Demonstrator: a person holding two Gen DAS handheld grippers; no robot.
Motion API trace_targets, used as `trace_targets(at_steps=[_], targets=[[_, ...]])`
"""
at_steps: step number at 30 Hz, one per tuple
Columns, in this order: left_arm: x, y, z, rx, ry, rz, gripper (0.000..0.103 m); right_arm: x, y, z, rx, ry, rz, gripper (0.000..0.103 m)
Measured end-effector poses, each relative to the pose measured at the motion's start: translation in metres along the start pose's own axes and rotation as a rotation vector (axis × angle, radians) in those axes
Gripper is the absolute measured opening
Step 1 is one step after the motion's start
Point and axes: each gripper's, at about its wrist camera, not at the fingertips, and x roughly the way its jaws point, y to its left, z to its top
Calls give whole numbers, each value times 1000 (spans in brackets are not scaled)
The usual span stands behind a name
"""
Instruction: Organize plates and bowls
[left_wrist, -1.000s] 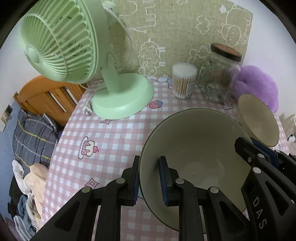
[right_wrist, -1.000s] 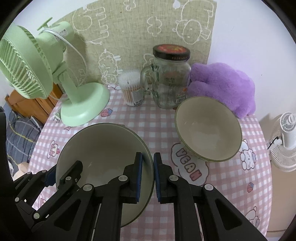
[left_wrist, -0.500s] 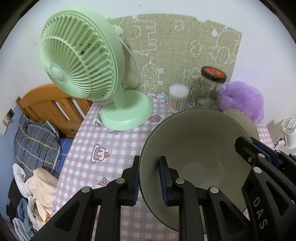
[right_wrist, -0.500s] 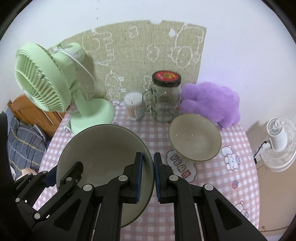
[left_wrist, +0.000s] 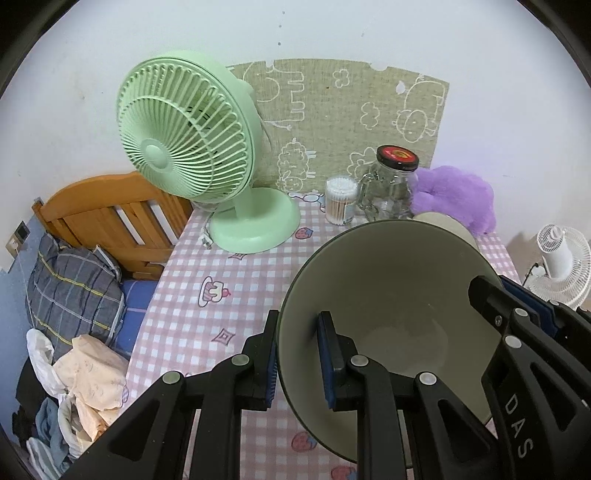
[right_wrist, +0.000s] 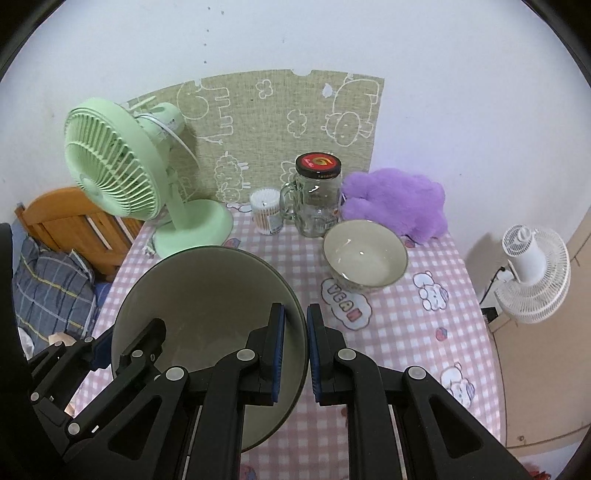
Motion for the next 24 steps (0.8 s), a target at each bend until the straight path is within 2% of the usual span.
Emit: trace_targets(at_steps=[13, 24], targets=[[-49, 15, -41, 27, -19, -40, 17, -55, 12, -42, 35, 2, -36, 16], [-77, 21, -86, 74, -26, -78, 17, -92, 16, -92, 75, -1, -77, 16]])
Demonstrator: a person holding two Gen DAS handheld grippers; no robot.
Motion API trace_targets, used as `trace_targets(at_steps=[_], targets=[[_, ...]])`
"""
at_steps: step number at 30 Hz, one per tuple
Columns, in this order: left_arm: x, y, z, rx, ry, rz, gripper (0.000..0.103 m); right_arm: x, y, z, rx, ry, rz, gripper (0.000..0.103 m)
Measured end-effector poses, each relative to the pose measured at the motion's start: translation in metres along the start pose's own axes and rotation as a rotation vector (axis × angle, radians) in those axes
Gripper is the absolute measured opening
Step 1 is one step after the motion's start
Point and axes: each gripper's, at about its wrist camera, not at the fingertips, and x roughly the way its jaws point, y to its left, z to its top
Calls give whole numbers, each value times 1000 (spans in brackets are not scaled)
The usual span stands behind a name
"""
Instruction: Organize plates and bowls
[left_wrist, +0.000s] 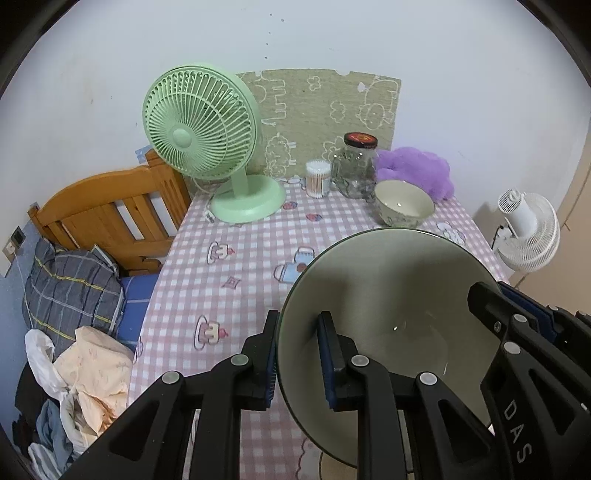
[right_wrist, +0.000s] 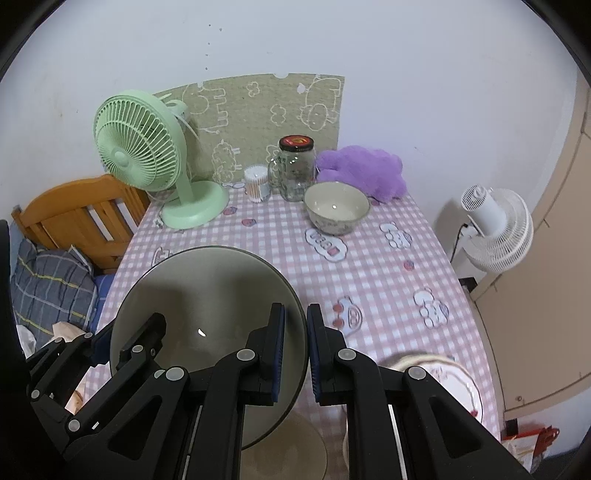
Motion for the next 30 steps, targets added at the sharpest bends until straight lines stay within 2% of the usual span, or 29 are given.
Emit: trace_targets(at_steps=[10, 20, 30], targets=[[-7, -5, -40, 58, 36, -27, 18, -13, -3, -46, 38, 35, -11, 15], [3, -12, -77, 82, 81, -64, 18, -8, -12, -88, 39, 85, -27, 15], [19, -18, -101, 93, 137, -87, 19, 3, -13, -113, 15, 127, -41, 15]])
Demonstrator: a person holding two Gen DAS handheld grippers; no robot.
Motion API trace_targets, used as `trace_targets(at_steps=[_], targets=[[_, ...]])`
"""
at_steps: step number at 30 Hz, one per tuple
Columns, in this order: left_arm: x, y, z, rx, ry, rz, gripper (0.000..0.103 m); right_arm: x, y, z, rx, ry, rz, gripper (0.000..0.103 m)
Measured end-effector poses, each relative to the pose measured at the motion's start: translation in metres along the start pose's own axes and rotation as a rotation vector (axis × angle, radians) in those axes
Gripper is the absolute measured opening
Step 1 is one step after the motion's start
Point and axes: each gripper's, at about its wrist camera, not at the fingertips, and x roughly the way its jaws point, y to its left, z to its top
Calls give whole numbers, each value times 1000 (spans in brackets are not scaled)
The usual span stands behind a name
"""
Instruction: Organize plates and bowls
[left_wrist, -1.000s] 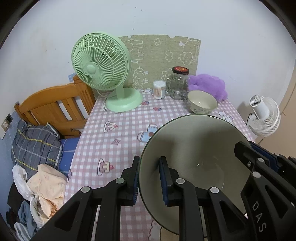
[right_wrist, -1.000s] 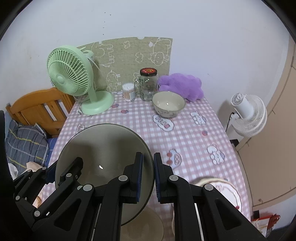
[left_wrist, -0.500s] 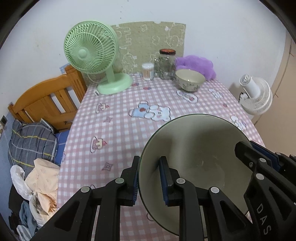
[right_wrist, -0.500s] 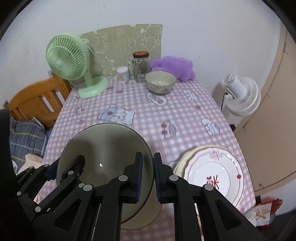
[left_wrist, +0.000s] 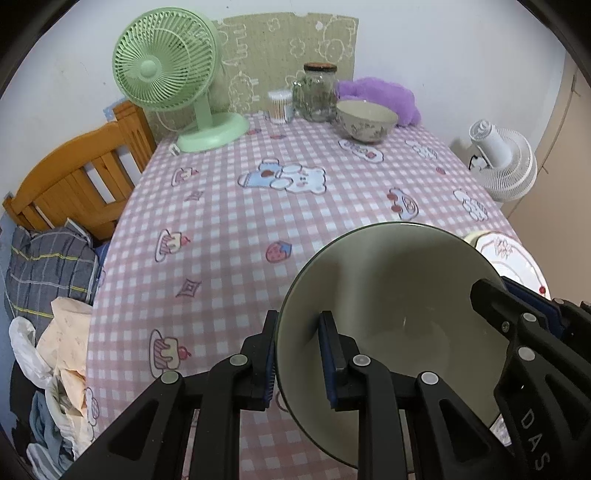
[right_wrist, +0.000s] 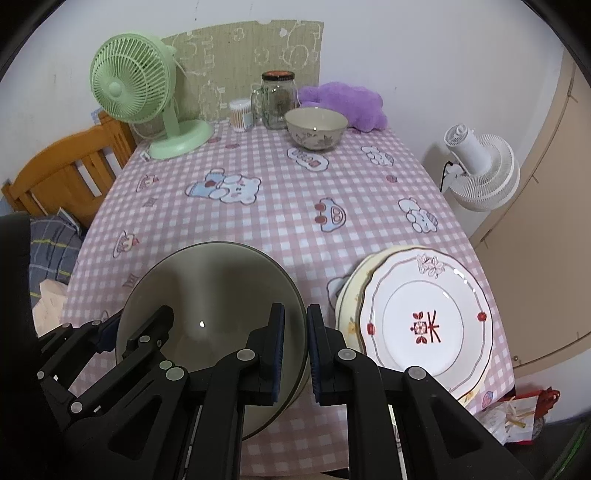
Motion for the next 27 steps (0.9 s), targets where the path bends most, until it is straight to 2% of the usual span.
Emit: trace_targets(at_steps=[15, 22, 27], targets=[[23, -3, -6, 31, 70, 18, 19, 25, -1, -6, -13, 61, 10, 15], [34, -8, -5, 48, 114, -1, 19, 34, -7, -7, 7, 102, 10, 15], [36, -11, -5, 70, 103, 9, 19, 38, -9, -8, 13, 111, 7, 15]])
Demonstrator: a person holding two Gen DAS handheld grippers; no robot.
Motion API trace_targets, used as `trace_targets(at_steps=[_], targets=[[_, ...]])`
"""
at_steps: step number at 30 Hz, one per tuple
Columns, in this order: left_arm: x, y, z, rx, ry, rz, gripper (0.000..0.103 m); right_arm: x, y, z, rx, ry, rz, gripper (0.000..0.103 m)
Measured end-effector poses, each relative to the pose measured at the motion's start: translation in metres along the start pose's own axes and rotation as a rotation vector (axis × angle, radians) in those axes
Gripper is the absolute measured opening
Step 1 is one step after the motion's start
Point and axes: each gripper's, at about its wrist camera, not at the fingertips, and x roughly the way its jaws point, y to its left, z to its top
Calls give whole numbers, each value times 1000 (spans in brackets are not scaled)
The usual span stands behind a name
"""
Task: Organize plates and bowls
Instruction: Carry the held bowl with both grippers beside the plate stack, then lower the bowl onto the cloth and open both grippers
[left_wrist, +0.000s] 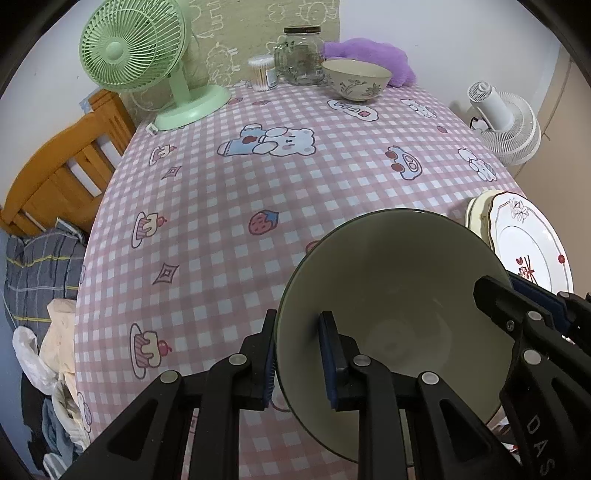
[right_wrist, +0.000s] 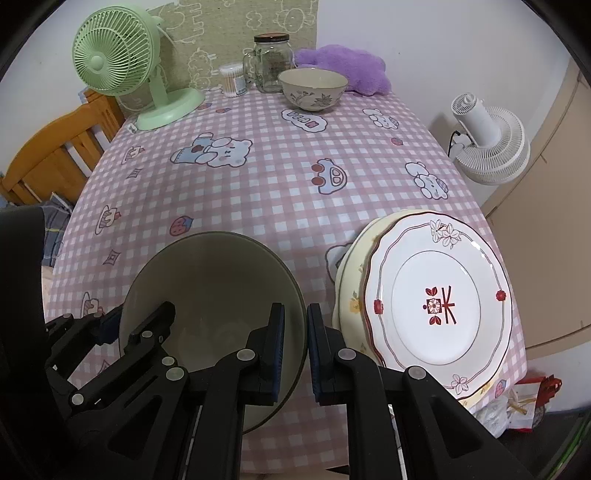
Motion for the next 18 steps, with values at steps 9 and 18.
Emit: trace_targets(at_steps=[9, 18], targets=[[-3, 5, -1, 3, 24, -42, 41, -4, 0, -1, 12, 5, 34, 19], [-20, 12, -5, 3, 6, -92, 87, -13, 2, -3, 16, 23, 27, 47]])
